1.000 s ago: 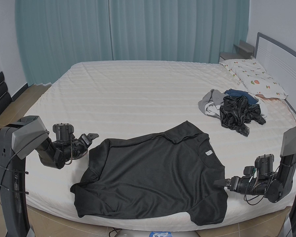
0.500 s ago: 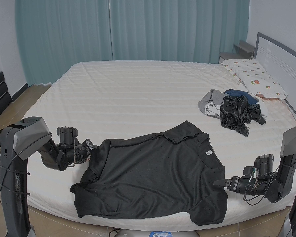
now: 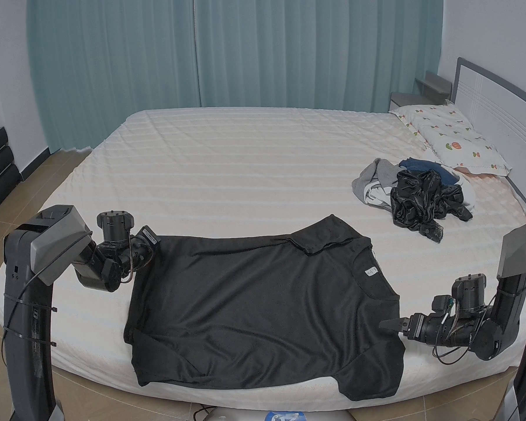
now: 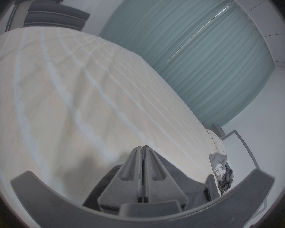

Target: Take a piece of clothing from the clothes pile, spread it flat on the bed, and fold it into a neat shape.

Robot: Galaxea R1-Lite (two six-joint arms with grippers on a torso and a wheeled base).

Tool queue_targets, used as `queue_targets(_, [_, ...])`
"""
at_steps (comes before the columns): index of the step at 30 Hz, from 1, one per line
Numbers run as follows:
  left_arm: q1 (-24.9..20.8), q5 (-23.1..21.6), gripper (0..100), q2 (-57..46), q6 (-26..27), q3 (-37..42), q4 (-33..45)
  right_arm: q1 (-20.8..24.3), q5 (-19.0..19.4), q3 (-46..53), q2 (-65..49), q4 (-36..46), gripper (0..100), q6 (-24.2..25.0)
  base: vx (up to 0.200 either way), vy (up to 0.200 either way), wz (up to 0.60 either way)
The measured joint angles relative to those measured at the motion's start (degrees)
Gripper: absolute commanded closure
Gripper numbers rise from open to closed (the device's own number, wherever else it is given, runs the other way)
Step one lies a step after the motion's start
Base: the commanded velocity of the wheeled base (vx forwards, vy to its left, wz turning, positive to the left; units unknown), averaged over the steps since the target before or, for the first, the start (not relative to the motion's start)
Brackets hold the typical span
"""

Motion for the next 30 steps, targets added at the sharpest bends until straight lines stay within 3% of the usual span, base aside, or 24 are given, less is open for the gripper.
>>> queue_targets(16, [-0.16,3.96,100,4.73,-0.68,-4.77,-10.52,0.0,0.0,-0.46,1.0,-0.05,0,0.07,0.0,0.0,0.0])
queue_targets(17, [-0.16,4.47,0,5.06,-0.66,-5.33,-10.73,-0.02,0.02,-0.51,1.0,-0.22,0,0.13,0.0,0.0,0.0])
queue_targets(30, [-0.77,6.69,0,7.91,-1.1,-7.72,-11.74,-0.94,-0.68,-0.29,-0.27,-10.56,0,2.6,0.0,0.0,0.0])
